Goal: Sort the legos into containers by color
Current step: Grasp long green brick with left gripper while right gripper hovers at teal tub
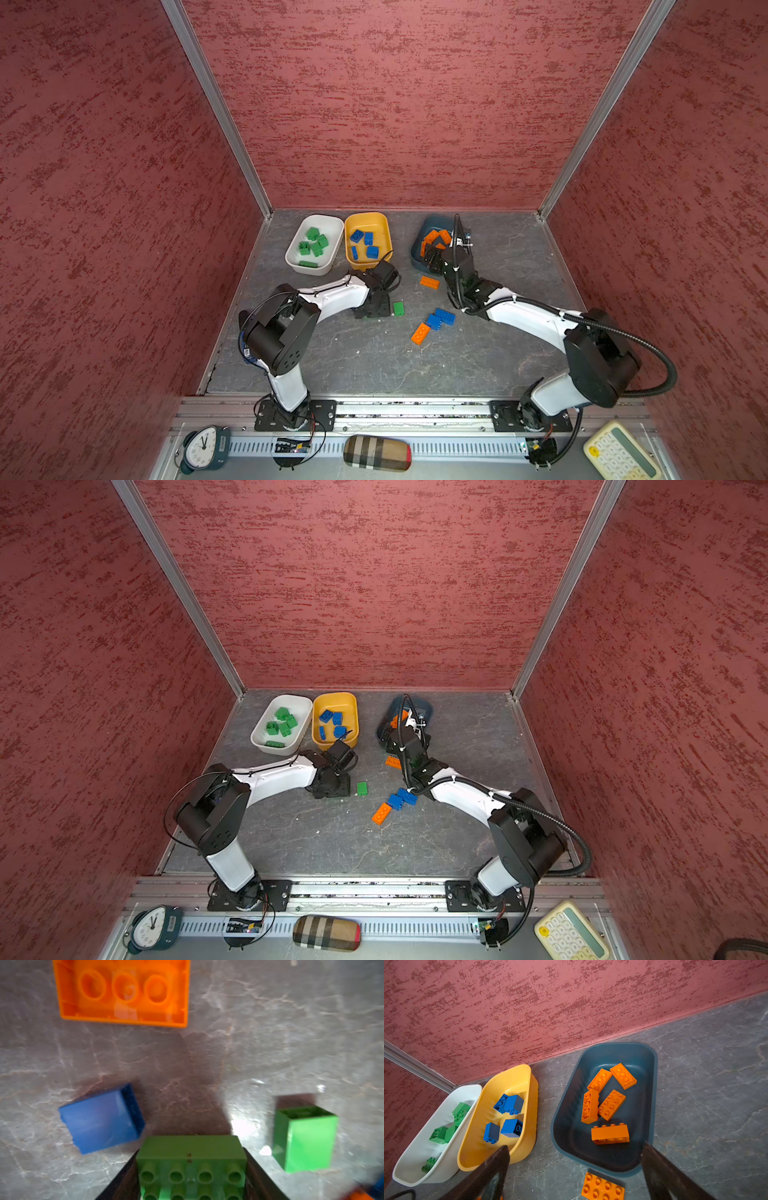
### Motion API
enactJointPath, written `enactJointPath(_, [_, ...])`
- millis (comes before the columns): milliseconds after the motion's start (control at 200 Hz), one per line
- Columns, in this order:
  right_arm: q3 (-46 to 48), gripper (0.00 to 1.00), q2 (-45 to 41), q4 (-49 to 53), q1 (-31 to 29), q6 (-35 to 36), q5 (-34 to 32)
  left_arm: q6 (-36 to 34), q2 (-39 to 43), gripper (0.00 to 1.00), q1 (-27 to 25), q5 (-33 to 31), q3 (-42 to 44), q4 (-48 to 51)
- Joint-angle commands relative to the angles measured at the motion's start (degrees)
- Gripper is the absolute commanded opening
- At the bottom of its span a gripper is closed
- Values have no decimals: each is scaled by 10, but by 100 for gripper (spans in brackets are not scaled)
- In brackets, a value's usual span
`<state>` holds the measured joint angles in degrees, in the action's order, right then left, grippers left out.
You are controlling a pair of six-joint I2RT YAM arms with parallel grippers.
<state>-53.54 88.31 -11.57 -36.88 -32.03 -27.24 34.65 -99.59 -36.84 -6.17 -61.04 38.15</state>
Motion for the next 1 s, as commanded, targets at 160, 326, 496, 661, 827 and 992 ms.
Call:
enactJointPath(160, [-56,99,32,14,3,37,44,-34,50,47,-2,21,7,-47])
enactJointPath(326, [-63,99,40,12,3,42,57,-52,71,46,7,7,-10,-45])
enactJointPath(496, [-63,99,48,1,2,65,109,-96,126,47,44,-74,-13,-69])
enactJointPath(661, [-76,99,64,0,1,112,182,-124,158,47,135,-74,-13,-103])
enactJointPath(827, [-101,99,88,12,-9,143,227,-134,160,47,229,-68,-22,-151])
enactJointPath(992, [-120,99,107,10,-18,162,294,-146,132,47,298,-63,-25,-221])
